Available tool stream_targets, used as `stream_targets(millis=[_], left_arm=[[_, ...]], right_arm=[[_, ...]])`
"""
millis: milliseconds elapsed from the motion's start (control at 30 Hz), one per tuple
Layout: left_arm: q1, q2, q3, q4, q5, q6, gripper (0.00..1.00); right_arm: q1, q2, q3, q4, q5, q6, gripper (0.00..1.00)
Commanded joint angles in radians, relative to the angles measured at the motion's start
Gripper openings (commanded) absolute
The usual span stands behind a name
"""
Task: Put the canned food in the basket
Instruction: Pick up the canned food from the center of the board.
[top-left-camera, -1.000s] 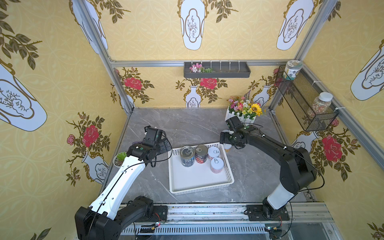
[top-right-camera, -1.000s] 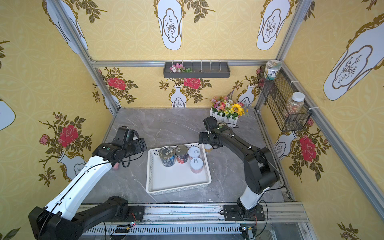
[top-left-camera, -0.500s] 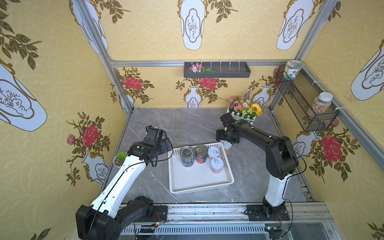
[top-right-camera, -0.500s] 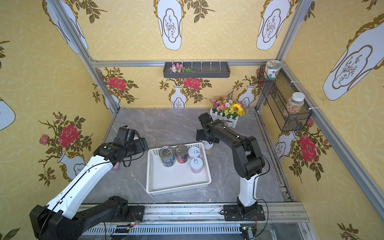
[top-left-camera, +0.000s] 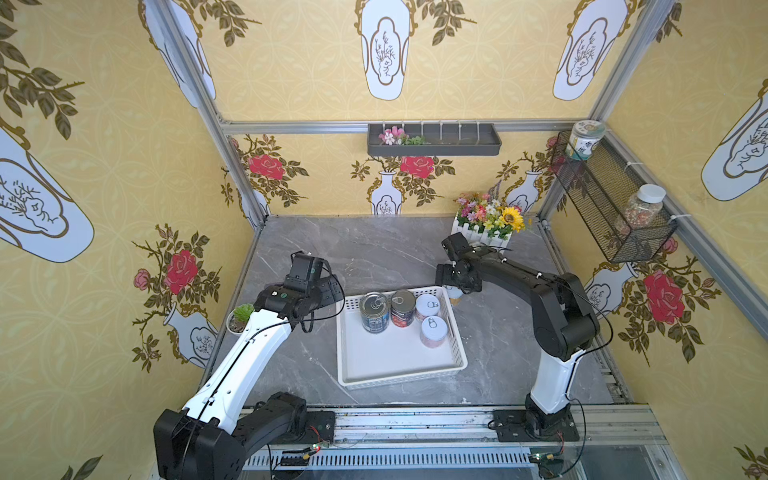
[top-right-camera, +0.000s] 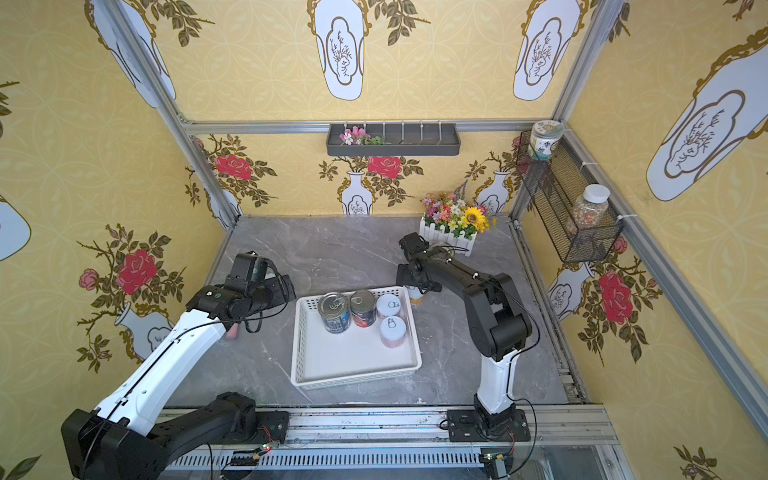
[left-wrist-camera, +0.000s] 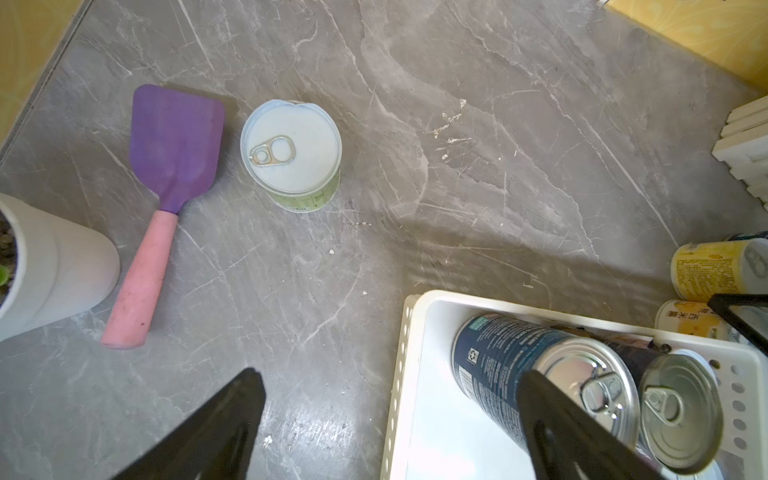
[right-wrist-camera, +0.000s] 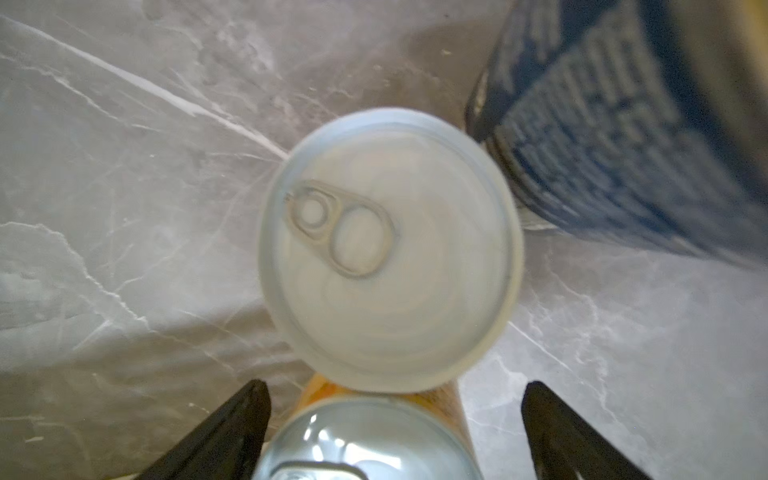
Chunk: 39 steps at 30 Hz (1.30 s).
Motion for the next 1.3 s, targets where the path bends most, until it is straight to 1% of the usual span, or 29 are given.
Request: stream_targets(millis=[0, 200, 367, 467, 633, 900, 1100, 1267], left_arm=[[0.002, 0.006, -0.007, 0.015, 0.013, 0.009, 1.0], [0.002, 0.006, -0.008, 0.015, 0.009, 0.008, 1.0], [0.001, 0.012, -0.008, 0.015, 0.006, 0.007, 1.0], [0.003, 0.011, -0.008, 0.015, 0.007, 0.007, 1.0], [0.005, 0.01, -0.007, 0.015, 0.009, 0.007, 1.0], [0.006, 0.006, -0.008, 0.016, 0.012, 0.008, 1.0], [0.005, 0.004, -0.008, 0.015, 0.013, 0.006, 1.0], [0.006, -0.014, -0.008, 0.015, 0.016, 0.007, 1.0]], right_arm=[[-0.006, -0.037, -0.06, -0.093, 0.04, -0.013, 0.97], [-0.023, -0.054, -0.089, -0.075, 0.001, -0.018, 0.97], [-0.026, -0.062, -0.099, -0.071, -0.033, -0.021, 1.0], [-0.026, -0.085, -0.118, -0.054, -0.045, -0.023, 0.98], [-0.027, -0.085, -0.114, -0.044, -0.058, -0.034, 0.94], [-0.028, -0.082, -0.109, -0.049, -0.049, -0.042, 0.81], [-0.027, -0.112, -0.111, -0.058, -0.04, -0.043, 0.8], [-0.019, -0.165, -0.118, -0.064, -0.033, -0.043, 0.8]])
